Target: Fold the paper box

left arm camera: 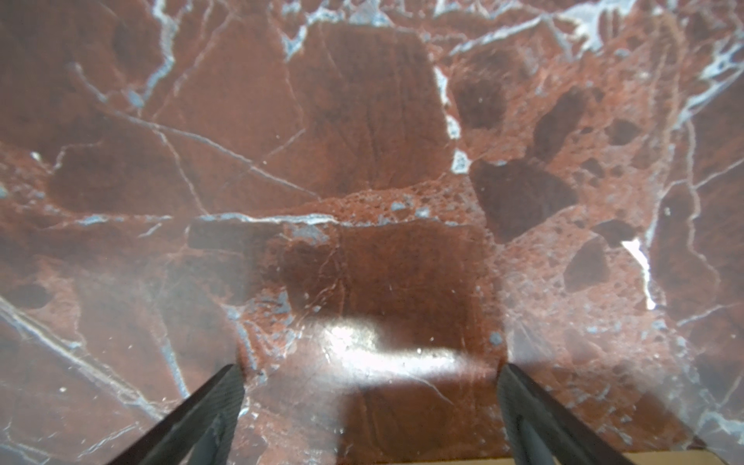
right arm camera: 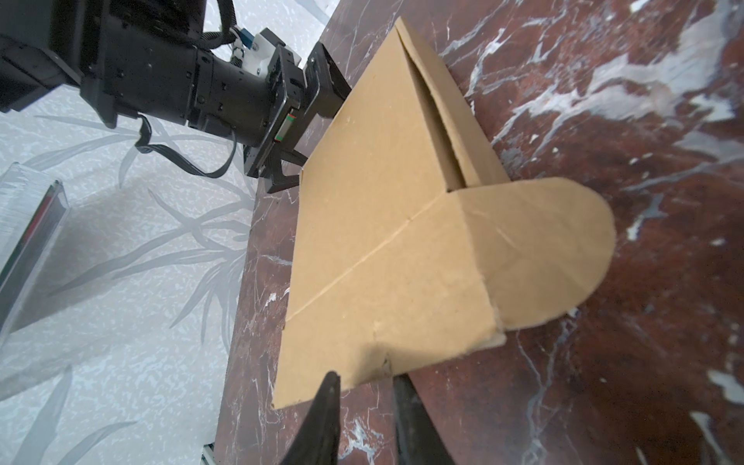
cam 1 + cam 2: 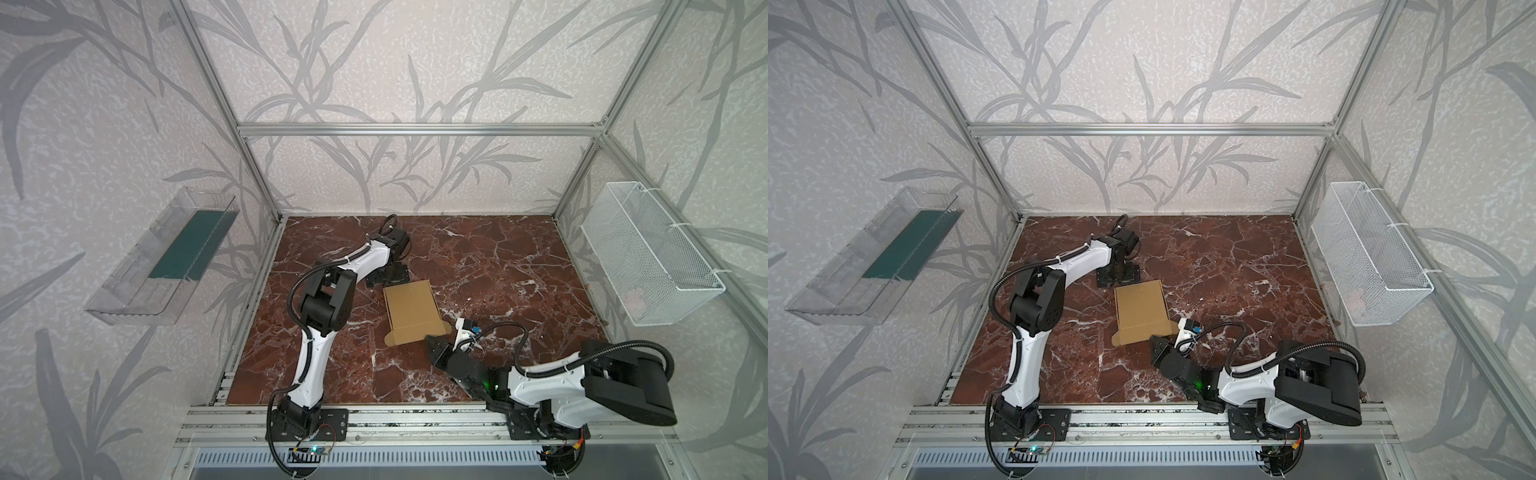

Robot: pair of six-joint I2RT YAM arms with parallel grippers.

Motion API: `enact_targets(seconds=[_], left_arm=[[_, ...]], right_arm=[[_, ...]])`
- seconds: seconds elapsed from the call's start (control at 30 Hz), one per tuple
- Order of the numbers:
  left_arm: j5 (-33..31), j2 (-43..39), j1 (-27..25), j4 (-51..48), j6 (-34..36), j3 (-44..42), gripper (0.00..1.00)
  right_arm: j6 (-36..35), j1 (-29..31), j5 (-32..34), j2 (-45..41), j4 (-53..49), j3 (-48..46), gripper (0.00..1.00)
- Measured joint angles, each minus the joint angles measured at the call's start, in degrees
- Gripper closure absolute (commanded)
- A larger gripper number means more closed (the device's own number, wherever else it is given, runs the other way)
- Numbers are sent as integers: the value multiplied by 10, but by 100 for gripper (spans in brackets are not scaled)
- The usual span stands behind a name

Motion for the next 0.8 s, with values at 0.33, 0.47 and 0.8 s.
enact_targets(seconds=[0.33,0.47,0.8], left_arm=[[-2,0,-1,0,0,0,1],[-3,-1,-1,0,0,0,1],[-10,-3,-4,-2,3,0,1]], right_arm=[[12,17,-2,-24,-53,2,54],[2,39,2,-103,-159,27,49],[-99,59,10,-241,-347,80,51]])
